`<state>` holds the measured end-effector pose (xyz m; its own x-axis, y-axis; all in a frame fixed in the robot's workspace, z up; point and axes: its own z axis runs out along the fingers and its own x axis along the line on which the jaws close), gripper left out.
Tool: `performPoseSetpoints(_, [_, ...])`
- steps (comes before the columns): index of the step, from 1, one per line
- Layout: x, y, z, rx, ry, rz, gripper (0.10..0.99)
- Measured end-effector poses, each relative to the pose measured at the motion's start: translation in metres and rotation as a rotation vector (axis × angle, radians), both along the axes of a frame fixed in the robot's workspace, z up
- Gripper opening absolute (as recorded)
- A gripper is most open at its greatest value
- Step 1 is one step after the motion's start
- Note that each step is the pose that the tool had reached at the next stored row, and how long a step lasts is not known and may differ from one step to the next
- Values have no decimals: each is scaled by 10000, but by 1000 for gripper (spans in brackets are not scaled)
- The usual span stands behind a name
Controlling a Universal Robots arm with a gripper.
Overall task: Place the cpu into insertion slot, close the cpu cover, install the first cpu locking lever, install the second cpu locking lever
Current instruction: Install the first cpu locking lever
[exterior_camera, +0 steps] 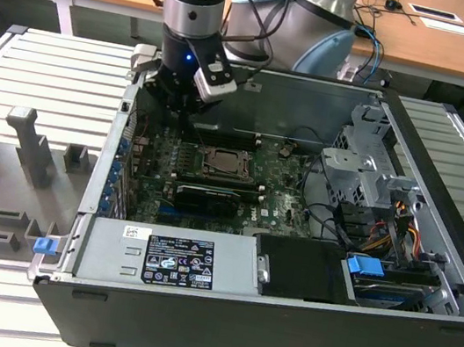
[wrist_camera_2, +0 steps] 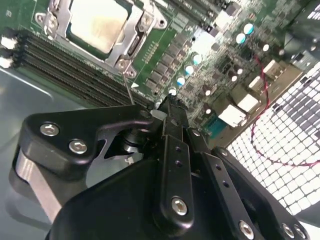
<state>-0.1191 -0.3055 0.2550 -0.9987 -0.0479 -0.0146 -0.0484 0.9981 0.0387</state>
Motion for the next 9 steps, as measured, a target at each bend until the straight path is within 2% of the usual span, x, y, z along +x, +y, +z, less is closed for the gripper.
performPoseSetpoints(3, [-1,101,0,0,1,1,106])
performPoseSetpoints(5, [-1,144,-1,1,-1,-1,106])
performPoseSetpoints(9, [14,146,-1,0,-1,1,106])
